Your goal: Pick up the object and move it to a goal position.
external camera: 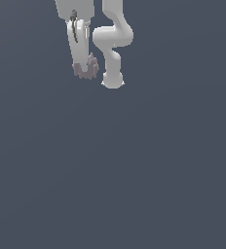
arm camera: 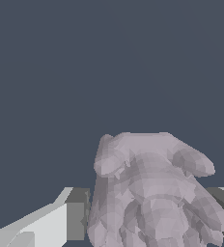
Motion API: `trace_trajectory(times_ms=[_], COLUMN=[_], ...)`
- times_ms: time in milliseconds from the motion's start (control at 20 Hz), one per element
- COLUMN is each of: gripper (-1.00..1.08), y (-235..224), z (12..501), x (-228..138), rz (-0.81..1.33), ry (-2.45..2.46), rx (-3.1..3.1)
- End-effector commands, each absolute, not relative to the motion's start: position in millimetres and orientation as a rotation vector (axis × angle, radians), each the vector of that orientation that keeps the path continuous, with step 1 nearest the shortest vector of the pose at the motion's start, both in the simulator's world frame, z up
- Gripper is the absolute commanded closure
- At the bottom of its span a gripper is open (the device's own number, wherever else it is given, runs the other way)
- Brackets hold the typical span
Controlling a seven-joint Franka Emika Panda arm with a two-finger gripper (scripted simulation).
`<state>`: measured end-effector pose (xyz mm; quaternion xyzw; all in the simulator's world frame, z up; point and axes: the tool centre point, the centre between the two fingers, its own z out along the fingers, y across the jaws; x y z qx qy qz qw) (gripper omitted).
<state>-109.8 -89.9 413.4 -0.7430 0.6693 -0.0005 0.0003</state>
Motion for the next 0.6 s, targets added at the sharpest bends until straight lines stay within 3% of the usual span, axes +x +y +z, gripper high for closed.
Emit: trace_trajectory(times_ms=[0,550], gripper=[1.08,1.08], y=[-95.7,-106.0], z=[429.9,460.5], x=[-113.6,-118.3], rz=[0.000,0.000], ry=[2.102,2.098], rx=[-2.336,-2.338])
